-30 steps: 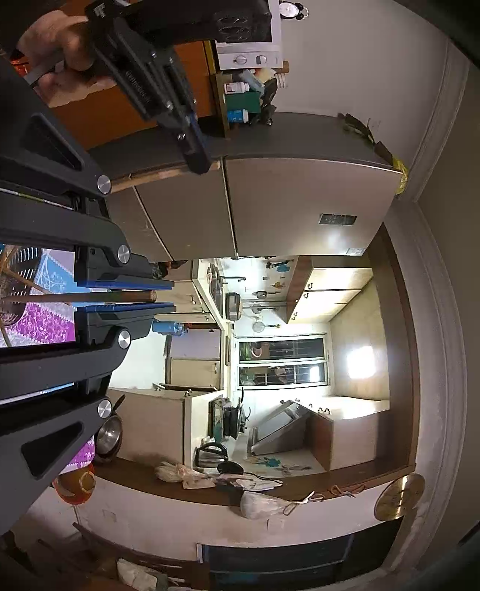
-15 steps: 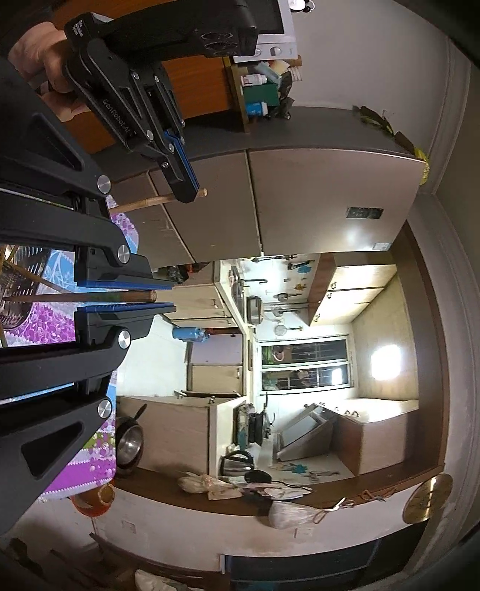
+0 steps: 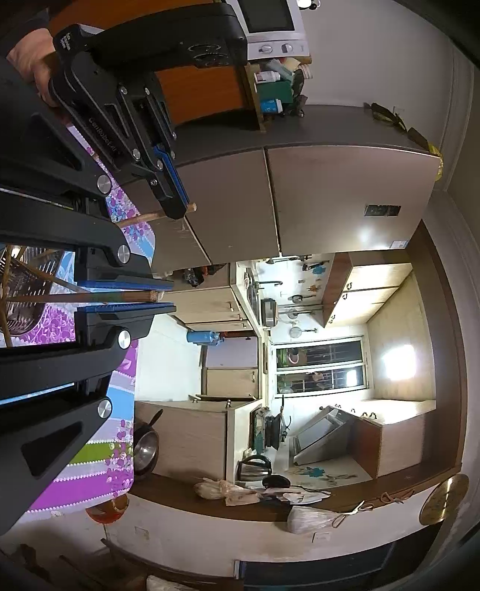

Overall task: Organize utensils
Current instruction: 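Open both grippers to release the chopsticks into the holder, then move both grippers back to the remaining chopsticks on the table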

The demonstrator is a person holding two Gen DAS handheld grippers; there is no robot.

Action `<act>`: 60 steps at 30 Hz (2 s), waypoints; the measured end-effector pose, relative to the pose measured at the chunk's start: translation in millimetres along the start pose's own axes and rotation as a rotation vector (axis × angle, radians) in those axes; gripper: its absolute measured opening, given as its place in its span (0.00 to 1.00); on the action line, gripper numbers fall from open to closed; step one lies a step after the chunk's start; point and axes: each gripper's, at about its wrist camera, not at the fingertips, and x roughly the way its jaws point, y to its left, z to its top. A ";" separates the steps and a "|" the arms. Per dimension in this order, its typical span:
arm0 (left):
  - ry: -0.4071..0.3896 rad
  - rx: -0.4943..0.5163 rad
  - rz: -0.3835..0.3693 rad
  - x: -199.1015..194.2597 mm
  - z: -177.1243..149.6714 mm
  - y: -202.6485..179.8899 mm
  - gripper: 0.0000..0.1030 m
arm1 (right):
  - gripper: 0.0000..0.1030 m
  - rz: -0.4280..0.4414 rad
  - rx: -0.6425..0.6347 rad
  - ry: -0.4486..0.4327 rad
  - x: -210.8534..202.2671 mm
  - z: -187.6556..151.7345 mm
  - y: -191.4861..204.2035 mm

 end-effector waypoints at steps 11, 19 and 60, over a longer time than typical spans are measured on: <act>0.005 0.005 0.012 -3.3 5.3 -1.1 0.14 | 0.08 -0.006 0.001 -0.008 -5.1 0.6 1.6; -0.041 0.017 0.008 -63.5 6.0 -6.1 0.32 | 0.09 -0.017 -0.041 -0.063 -70.8 9.7 15.6; 0.308 0.088 0.031 -240.2 -307.1 -75.9 0.12 | 0.29 -0.086 0.048 0.139 -266.0 -285.9 65.4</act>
